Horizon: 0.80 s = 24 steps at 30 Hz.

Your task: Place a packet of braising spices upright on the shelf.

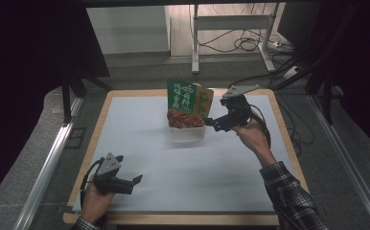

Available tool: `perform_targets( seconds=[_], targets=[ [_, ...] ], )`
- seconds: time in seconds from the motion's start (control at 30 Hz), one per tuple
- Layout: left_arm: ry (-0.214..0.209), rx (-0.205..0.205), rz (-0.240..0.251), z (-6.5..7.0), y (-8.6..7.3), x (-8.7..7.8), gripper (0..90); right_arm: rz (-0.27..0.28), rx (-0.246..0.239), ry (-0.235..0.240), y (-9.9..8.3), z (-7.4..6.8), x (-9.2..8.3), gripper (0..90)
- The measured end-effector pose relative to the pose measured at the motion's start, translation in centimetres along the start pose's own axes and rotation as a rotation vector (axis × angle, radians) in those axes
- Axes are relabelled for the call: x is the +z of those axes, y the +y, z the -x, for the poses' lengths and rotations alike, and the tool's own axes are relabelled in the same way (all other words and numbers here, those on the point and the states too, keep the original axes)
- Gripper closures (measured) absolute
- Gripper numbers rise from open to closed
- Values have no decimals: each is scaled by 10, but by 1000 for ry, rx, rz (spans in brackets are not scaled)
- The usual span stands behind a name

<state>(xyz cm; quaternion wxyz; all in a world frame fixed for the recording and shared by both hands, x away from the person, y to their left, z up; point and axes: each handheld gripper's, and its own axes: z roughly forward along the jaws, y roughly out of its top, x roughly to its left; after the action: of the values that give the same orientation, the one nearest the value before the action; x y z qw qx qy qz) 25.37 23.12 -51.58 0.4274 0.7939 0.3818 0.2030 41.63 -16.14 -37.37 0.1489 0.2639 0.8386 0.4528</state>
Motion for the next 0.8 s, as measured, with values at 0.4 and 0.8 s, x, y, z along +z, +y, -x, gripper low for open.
perform_targets(
  seconds=[0.4, 0.8],
  targets=[
    [-21, -15, 26, 0, 0, -2, 0, 3, -11, -18, -24, -10, -7, 0],
    [-7, -2, 10, 0, 0, 0, 0, 4, -18, -17, -48, -19, -7, 0]
  ],
)
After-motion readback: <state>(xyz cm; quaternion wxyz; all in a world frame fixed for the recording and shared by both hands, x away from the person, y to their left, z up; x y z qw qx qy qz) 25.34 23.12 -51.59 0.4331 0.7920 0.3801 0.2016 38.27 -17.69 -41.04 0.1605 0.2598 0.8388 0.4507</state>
